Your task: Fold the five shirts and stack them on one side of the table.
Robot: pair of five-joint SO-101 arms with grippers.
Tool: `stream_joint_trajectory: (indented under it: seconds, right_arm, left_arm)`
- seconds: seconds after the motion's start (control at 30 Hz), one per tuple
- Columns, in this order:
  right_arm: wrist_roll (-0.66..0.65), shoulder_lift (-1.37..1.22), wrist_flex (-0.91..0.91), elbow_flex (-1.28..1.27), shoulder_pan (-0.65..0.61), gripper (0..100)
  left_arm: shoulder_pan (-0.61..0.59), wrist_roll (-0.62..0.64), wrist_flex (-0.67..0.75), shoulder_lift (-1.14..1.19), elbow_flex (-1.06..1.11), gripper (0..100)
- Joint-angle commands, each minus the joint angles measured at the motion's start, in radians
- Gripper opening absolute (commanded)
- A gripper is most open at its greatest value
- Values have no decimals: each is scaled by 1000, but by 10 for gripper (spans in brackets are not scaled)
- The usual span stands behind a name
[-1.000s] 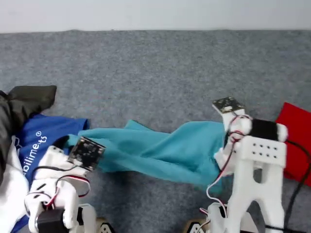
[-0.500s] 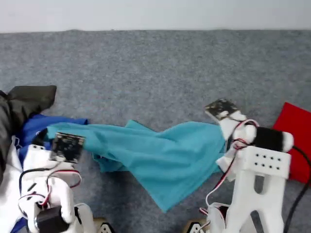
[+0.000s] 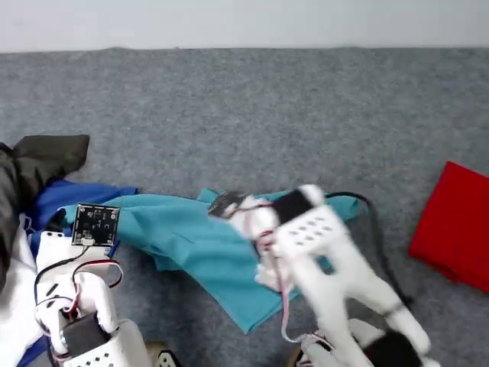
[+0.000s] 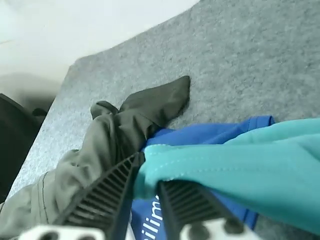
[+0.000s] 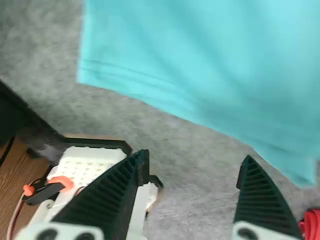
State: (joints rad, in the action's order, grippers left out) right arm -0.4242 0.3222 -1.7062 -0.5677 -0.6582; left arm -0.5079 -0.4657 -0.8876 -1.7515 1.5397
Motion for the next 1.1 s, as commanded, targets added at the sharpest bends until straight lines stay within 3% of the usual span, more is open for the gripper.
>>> stream_joint_trajectory:
  seconds: [0.0, 0.27, 0.43, 0.53, 0.73, 1.07]
  right_arm:
    - [80, -116, -1, 100, -116, 284]
    - [98, -259, -10, 213, -260, 284]
    - [232, -320, 2, 218, -364, 284]
    - [241, -343, 38, 219, -395, 284]
    - [245, -349, 145, 212, -403, 284]
    - [451, -355, 298, 210, -420, 285]
  left_arm:
    - [-6, -8, 31, -12, -10, 14]
    - [-6, -8, 31, -12, -10, 14]
    - [-6, -5, 31, -12, -7, 14]
    - [-6, -3, 38, -12, -7, 14]
    - [-66, -5, 143, -8, 28, 14]
    - [-144, -57, 176, -11, 119, 14]
